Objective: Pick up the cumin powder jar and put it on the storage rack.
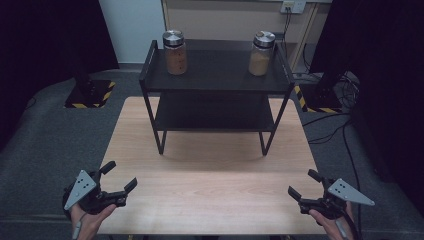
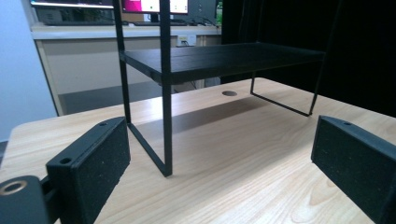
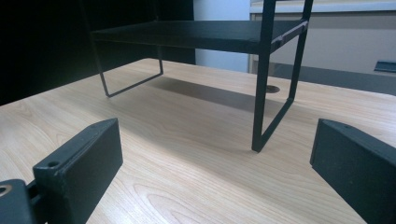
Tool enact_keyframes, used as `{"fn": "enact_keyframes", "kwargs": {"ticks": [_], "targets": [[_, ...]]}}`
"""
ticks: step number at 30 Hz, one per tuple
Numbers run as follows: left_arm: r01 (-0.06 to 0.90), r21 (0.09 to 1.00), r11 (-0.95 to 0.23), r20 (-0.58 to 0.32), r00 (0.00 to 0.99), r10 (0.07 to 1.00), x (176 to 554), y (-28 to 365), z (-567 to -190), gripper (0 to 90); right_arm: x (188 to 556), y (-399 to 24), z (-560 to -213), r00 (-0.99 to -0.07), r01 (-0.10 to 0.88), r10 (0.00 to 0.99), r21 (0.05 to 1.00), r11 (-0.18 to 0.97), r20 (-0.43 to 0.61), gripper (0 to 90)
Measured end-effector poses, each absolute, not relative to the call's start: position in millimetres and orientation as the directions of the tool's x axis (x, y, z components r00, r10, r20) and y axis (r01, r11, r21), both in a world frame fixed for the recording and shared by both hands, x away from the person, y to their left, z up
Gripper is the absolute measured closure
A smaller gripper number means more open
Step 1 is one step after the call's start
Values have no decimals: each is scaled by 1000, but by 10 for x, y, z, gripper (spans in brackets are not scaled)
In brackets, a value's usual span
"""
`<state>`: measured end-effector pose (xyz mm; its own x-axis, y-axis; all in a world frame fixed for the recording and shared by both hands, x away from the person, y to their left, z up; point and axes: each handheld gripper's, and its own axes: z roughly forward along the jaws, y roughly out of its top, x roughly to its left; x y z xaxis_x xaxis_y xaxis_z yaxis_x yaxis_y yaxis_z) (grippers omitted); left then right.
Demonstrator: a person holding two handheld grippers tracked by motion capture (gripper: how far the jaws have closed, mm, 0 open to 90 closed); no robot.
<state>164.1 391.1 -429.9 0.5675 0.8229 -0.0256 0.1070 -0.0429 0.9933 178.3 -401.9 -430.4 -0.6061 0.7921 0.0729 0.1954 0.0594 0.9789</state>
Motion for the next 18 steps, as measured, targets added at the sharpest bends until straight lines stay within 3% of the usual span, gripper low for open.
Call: {"fn": "enact_keyframes", "kwargs": {"ticks": [18], "targets": [[107, 994, -32, -37, 581, 813, 1645, 3898, -4300, 31, 1799, -3972, -4299, -632, 193, 773, 978, 77, 64, 27]]}}
